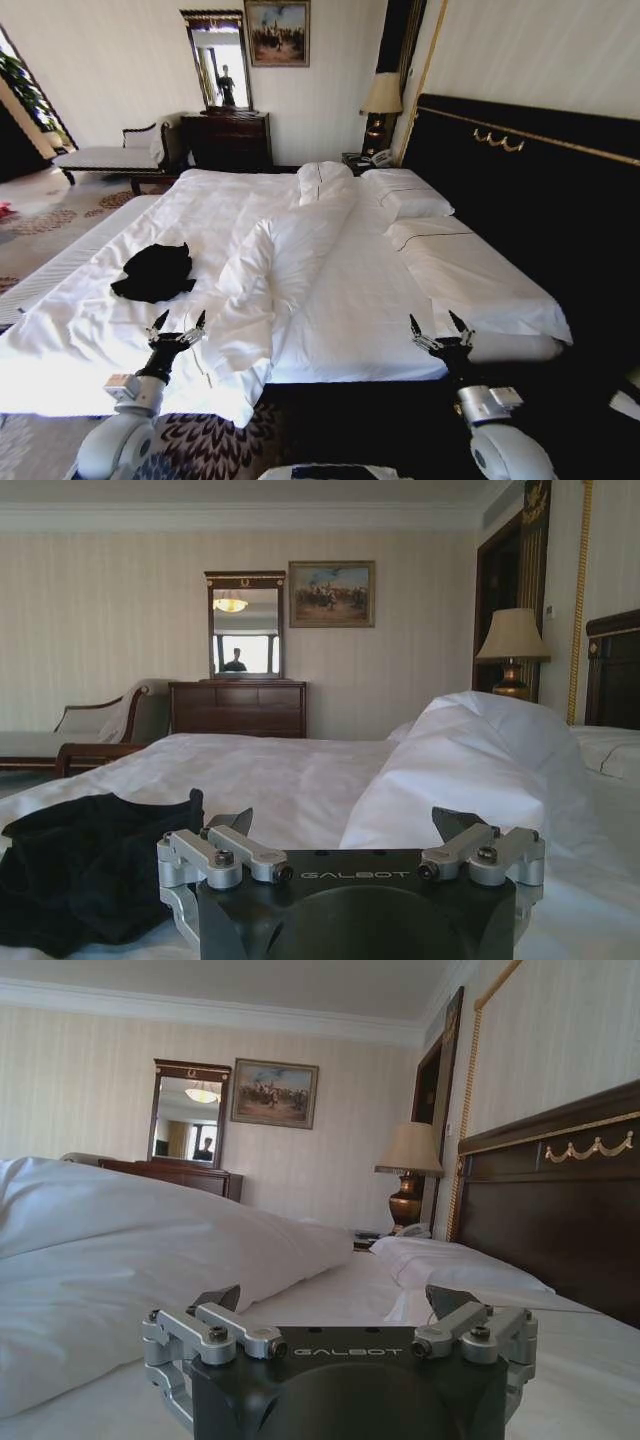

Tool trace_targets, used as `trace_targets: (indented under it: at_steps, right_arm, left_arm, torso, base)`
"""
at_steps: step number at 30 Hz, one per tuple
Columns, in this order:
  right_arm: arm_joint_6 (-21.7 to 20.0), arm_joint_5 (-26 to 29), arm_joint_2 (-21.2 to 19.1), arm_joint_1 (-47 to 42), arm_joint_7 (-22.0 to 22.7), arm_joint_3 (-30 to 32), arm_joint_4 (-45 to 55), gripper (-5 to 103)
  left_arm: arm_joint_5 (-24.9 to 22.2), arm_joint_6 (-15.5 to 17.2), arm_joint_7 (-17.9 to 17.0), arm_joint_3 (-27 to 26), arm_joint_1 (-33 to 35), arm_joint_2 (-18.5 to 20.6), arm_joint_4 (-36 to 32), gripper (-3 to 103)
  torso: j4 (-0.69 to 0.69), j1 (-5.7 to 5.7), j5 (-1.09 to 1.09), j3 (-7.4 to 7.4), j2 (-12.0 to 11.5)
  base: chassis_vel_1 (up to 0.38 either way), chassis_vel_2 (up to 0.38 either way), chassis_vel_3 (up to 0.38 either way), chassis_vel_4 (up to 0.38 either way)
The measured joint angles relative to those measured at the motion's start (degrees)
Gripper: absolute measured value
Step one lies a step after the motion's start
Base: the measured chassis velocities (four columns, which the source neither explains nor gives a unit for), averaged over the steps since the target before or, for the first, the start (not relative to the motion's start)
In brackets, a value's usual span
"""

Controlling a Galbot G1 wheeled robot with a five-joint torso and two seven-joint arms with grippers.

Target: Fold the clothes on the bed.

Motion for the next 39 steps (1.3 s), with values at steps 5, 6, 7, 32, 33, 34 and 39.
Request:
trace_targets:
  at_steps: [5, 6, 7, 32, 33, 34, 39]
  right_arm:
    - [-0.1, 0.0, -0.2, 0.0, 0.2, 0.1, 0.1, 100]
    - [-0.1, 0.0, -0.1, 0.0, 0.2, 0.1, 0.1, 100]
    - [-0.1, -0.1, 0.0, 0.0, 0.2, 0.1, 0.1, 100]
    - [-0.5, -0.7, 0.9, 0.2, 1.0, 0.0, -0.3, 100]
    - [-0.5, -0.8, 0.9, 0.2, 1.0, 0.0, -0.3, 100]
    - [-0.5, -0.8, 1.0, 0.2, 1.0, 0.0, -0.3, 100]
    - [-0.5, -1.0, 1.1, 0.2, 1.0, 0.0, -0.4, 100]
  left_arm:
    - [-0.3, -0.8, 0.3, -0.5, 1.0, -0.1, -0.3, 100]
    - [-0.3, -0.8, 0.3, -0.5, 1.0, -0.1, -0.3, 100]
    - [-0.3, -0.8, 0.3, -0.5, 1.0, -0.1, -0.3, 100]
    - [-0.3, -0.9, 0.5, -0.1, 0.6, -0.3, 0.9, 100]
    - [-0.4, -0.9, 0.5, -0.1, 0.5, -0.3, 0.9, 100]
    - [-0.4, -0.9, 0.5, 0.0, 0.5, -0.3, 0.9, 100]
    - [-0.5, -0.8, 0.4, 0.1, 0.5, -0.3, 0.9, 100]
  torso:
    - [0.02, 0.0, 0.01, 0.0, 0.0]
    - [0.02, 0.0, 0.0, 0.0, 0.0]
    - [0.01, -0.01, 0.01, 0.0, 0.0]
    - [0.01, -0.01, 0.01, 0.0, 0.0]
    - [0.01, -0.01, 0.01, 0.0, 0.0]
    - [0.0, -0.01, 0.01, 0.0, 0.0]
    - [0.01, -0.01, 0.01, 0.0, 0.0]
  base:
    - [-0.094, 0.11, 0.1, -0.099]
    - [-0.074, 0.072, 0.087, -0.061]
    - [-0.074, 0.057, 0.041, -0.061]
    - [-0.002, 0.116, 0.003, -0.11]
    - [0.069, 0.133, -0.09, -0.106]
    - [0.093, 0.105, -0.09, -0.122]
    - [0.12, 0.129, -0.123, -0.125]
